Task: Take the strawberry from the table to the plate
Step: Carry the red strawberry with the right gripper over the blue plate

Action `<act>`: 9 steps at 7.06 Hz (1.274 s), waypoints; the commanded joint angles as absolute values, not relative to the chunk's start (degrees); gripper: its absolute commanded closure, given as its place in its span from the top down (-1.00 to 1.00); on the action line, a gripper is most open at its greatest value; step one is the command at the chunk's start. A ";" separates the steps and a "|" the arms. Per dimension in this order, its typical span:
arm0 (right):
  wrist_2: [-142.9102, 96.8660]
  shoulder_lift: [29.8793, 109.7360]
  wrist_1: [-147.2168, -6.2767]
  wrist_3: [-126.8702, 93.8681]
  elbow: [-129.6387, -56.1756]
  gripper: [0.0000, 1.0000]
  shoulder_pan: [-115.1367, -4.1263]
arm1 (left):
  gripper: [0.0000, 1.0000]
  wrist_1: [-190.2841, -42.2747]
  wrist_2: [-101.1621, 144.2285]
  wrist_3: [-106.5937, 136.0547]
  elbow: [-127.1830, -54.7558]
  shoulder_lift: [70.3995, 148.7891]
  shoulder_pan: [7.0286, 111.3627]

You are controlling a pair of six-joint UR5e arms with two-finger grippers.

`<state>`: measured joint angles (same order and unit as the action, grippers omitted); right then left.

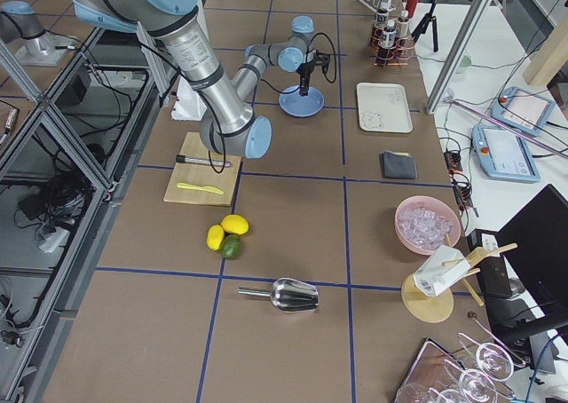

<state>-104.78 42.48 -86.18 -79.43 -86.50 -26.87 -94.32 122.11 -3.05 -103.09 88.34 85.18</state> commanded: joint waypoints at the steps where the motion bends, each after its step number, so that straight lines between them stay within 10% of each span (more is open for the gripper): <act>1: -103.97 41.39 -85.52 -79.98 -83.67 -1.00 -25.32 | 1.00 -94.57 122.43 -3.60 -102.22 88.33 85.86; 5: -103.97 41.93 -85.17 -79.98 -82.97 -0.84 -25.66 | 1.00 -94.57 122.61 -3.60 -102.13 88.33 86.22; 6: -103.97 42.01 -85.08 -79.72 -82.97 0.69 -26.10 | 1.00 -94.57 122.61 -3.60 -102.13 88.33 86.22; 7: -104.06 41.75 -84.99 -79.89 -83.06 0.99 -26.80 | 1.00 -94.57 122.61 -3.60 -102.04 88.33 86.22; 9: -104.85 41.57 -85.25 -79.80 -85.50 1.00 -28.99 | 1.00 -94.66 122.61 -3.60 -101.78 88.50 86.31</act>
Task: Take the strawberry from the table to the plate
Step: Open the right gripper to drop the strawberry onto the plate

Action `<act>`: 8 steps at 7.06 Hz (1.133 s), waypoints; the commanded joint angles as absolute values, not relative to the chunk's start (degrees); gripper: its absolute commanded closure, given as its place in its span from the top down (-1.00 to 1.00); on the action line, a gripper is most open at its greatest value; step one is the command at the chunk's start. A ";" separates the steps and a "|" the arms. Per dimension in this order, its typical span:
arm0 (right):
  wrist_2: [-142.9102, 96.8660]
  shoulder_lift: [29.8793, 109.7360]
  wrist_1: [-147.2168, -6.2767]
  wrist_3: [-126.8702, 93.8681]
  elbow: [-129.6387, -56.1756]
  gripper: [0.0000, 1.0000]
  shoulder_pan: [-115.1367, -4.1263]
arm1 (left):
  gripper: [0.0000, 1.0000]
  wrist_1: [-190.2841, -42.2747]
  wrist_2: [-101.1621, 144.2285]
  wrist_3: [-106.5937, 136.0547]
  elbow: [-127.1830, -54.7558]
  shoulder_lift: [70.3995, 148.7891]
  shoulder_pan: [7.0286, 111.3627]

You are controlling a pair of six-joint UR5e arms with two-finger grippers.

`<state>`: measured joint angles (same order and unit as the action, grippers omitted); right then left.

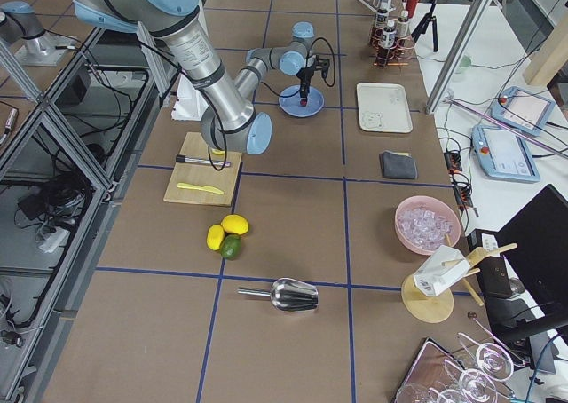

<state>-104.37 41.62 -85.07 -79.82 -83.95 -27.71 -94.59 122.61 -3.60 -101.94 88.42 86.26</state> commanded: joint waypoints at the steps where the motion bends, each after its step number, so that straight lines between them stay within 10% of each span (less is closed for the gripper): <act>1: -108.59 42.53 -86.21 -79.72 -89.26 1.00 -32.14 | 1.00 -94.66 122.61 -3.60 -101.60 88.94 86.31; 5: -113.46 64.55 -99.56 -55.02 -115.45 1.00 -47.07 | 1.00 -94.48 123.30 -3.60 -100.47 89.21 86.92; 8: -127.64 76.26 -99.40 -23.42 -112.36 1.00 -66.01 | 1.00 -93.87 126.82 -5.18 -100.11 88.24 87.10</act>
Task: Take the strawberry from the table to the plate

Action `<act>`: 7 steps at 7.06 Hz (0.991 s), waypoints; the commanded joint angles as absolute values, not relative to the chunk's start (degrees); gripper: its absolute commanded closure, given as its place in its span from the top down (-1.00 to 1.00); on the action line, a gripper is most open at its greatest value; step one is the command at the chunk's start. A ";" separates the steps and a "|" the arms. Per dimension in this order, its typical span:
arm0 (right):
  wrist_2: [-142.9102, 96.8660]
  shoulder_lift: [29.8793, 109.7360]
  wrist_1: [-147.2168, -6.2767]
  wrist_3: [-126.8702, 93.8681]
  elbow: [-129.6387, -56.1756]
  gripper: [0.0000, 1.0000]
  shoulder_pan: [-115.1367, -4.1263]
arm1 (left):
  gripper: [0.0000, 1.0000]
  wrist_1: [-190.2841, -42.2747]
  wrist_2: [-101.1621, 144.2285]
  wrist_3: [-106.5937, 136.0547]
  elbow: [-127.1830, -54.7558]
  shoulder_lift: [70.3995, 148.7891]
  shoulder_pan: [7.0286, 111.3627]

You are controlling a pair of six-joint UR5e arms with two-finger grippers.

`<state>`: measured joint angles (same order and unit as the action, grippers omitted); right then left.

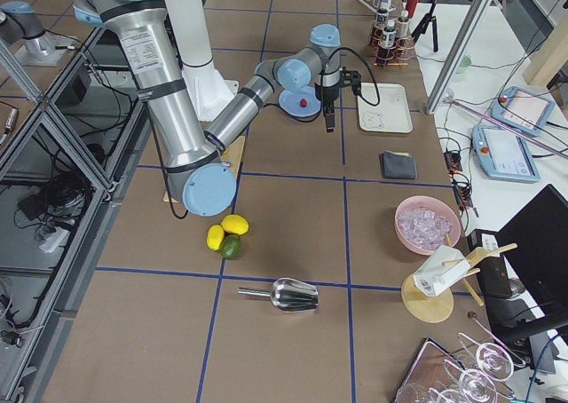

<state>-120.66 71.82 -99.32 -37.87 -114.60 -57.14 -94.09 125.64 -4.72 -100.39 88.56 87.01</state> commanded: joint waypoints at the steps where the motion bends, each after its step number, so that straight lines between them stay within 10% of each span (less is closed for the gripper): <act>1: -131.27 78.90 -99.40 -13.29 -109.28 1.00 -72.36 | 1.00 -94.04 126.91 -5.45 -98.19 88.24 87.36; 7: -141.07 87.28 -99.14 15.56 -92.29 1.00 -90.62 | 1.00 -93.96 130.87 -10.28 -91.41 88.24 89.73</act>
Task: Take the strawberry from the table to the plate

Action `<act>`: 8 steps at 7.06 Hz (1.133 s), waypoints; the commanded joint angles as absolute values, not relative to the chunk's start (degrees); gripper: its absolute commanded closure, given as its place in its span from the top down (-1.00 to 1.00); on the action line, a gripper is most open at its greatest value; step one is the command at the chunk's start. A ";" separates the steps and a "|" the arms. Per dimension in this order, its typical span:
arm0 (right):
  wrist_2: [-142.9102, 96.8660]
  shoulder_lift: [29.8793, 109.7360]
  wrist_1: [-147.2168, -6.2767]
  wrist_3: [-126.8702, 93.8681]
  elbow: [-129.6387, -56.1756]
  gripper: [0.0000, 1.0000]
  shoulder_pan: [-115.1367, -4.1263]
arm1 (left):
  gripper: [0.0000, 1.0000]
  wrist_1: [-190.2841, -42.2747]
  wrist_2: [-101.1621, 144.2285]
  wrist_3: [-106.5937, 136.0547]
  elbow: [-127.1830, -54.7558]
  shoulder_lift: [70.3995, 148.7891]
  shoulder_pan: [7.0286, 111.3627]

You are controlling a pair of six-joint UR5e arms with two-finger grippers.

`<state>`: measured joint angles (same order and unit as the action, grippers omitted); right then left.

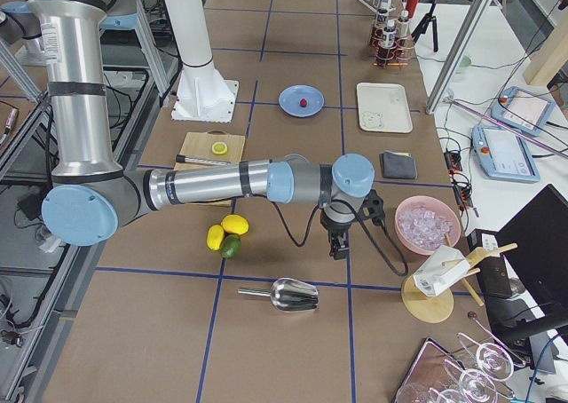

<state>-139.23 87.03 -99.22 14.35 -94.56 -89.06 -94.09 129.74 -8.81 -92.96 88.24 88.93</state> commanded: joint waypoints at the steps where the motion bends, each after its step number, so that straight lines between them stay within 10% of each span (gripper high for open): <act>1: -141.06 88.23 -98.01 15.38 -92.20 1.00 -90.53 | 1.00 -94.13 130.78 -10.28 -90.97 86.59 89.74; 8: -140.01 88.33 -86.75 11.36 -84.64 1.00 -90.62 | 1.00 -92.90 134.91 -5.73 -94.20 85.78 89.83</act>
